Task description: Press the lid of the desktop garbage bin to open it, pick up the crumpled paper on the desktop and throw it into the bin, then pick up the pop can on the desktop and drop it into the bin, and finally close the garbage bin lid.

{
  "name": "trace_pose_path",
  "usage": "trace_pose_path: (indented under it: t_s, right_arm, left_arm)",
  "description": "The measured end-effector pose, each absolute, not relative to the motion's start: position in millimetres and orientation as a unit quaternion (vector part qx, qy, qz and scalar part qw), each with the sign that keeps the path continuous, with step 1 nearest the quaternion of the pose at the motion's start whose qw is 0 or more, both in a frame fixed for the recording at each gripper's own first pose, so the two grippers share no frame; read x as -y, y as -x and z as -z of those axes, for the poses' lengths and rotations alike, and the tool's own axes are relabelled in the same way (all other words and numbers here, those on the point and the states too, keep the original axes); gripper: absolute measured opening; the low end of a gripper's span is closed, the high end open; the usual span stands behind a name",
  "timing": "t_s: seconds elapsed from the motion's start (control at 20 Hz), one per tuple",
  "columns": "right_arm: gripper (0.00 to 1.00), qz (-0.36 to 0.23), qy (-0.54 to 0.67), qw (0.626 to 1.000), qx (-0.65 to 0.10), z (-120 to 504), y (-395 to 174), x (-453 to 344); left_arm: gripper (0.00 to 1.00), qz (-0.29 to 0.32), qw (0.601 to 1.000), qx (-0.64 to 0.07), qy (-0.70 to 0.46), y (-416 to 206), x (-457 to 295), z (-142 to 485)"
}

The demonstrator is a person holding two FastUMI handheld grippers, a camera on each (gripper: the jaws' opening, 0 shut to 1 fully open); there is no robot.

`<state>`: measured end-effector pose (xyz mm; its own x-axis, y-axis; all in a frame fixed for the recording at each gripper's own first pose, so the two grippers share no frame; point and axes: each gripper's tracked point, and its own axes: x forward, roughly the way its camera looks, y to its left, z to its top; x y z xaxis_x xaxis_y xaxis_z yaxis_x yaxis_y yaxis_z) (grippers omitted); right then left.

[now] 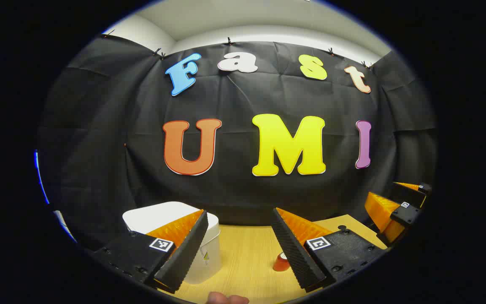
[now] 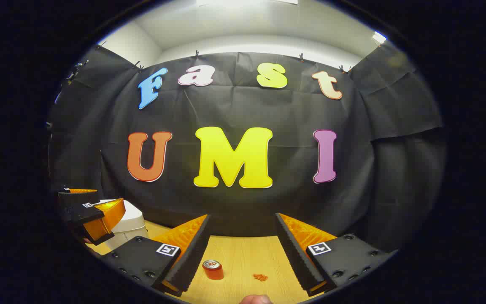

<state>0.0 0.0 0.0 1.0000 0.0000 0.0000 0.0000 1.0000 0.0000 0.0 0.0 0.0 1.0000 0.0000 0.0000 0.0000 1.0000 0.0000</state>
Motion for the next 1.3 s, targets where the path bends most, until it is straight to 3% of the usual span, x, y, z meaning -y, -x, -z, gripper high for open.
trace_pose_path:
  t_s: [1.3]
  right_arm:
    - [0.94, -0.012, -0.019, 1.0, 0.0, -9, -13, 29]
  left_arm:
    - [0.98, -0.03, 0.999, 0.01, -0.022, -9, 17, -15]
